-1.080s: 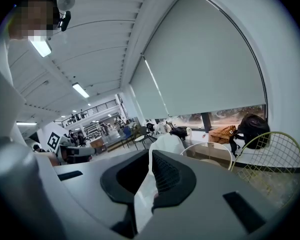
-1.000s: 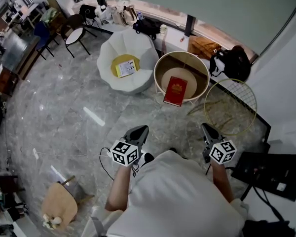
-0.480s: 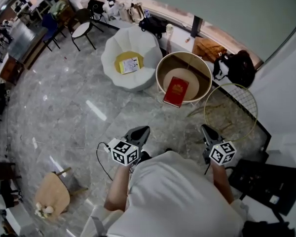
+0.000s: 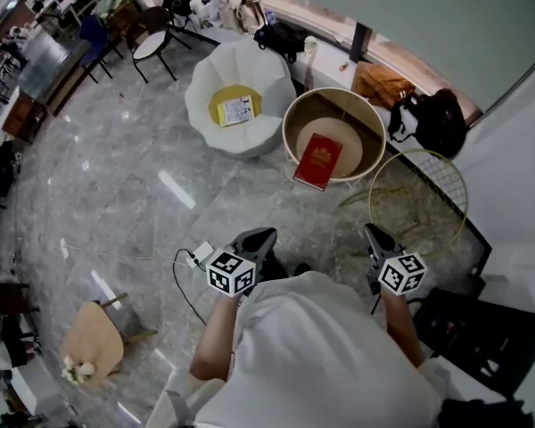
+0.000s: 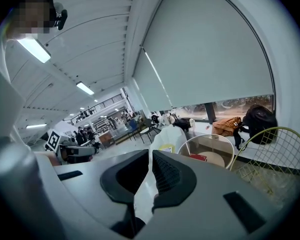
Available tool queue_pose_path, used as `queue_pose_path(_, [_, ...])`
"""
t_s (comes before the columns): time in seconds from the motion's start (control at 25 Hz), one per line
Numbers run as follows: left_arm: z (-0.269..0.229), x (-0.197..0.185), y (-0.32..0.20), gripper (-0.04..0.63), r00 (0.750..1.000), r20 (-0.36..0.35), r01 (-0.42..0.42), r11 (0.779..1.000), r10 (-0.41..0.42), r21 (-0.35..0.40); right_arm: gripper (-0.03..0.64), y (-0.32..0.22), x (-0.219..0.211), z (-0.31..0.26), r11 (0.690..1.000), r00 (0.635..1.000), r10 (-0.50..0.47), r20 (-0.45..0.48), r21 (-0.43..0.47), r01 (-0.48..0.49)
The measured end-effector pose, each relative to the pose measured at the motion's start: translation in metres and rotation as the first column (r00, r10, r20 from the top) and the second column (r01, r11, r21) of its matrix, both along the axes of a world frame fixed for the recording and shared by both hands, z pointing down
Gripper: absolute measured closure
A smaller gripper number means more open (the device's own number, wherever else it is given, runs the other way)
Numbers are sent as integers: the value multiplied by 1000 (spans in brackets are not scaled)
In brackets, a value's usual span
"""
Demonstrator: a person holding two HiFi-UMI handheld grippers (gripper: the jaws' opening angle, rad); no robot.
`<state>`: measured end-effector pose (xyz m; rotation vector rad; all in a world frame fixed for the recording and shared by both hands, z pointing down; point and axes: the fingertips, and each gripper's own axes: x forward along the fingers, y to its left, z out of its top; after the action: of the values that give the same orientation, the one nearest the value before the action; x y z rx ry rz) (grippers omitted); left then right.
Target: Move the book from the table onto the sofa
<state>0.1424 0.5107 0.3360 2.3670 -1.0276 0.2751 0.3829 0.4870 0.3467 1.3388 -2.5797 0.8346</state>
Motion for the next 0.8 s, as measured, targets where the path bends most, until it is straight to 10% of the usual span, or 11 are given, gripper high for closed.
queue_pose_path(0.8, [16, -31, -141, 594, 995, -37, -96, 995, 95, -35, 572, -96, -11, 14, 987, 987, 158, -25, -41, -159])
